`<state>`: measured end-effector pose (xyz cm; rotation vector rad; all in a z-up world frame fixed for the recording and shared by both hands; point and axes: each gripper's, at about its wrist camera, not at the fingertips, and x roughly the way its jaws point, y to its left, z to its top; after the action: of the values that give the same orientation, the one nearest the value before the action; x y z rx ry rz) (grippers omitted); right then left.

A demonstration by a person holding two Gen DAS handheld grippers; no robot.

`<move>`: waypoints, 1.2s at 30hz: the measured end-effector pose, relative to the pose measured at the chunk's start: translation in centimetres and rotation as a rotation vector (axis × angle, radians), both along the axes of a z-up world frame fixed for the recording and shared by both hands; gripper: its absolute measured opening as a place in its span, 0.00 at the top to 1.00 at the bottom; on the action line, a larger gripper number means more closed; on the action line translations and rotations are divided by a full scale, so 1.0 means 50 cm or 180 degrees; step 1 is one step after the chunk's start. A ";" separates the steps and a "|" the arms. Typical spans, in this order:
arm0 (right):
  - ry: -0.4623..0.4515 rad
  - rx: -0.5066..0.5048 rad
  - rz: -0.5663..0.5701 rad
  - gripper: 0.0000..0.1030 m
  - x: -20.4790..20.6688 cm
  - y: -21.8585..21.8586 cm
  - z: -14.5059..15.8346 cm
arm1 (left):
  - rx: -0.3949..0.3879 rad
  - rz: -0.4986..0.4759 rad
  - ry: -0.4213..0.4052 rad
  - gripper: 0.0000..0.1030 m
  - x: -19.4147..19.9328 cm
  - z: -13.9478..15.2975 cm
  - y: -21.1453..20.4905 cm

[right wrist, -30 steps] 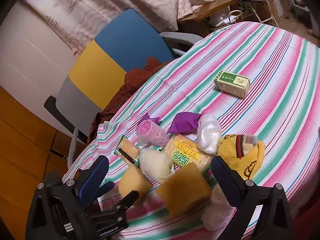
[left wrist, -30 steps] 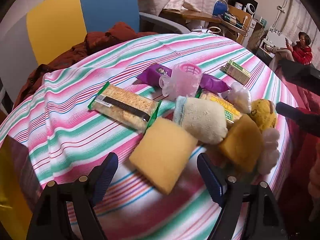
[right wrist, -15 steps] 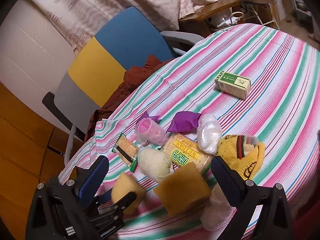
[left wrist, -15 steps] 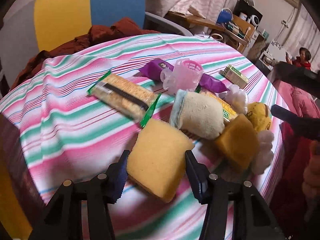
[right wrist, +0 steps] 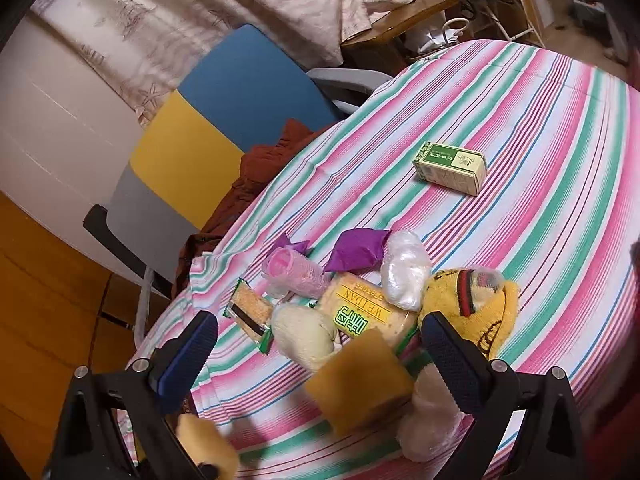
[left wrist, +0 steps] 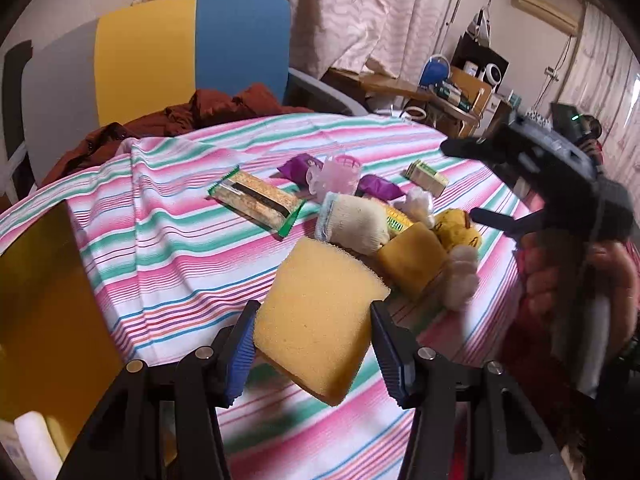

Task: Organize objects
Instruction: 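Grasp a yellow sponge with the left tool while the right grasps another sponge, then carry both yellow sponges into the gold tray and open both tools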

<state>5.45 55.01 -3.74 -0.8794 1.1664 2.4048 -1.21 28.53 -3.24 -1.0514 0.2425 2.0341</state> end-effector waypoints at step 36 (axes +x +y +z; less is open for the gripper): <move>-0.1695 0.1021 0.1263 0.34 -0.108 -0.183 -0.095 | 0.0370 0.0866 -0.0003 0.47 -0.026 0.044 -0.258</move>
<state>0.07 45.87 -8.48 -1.6172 0.4240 2.3126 -2.51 15.62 -1.04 -1.0584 -0.0219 2.2593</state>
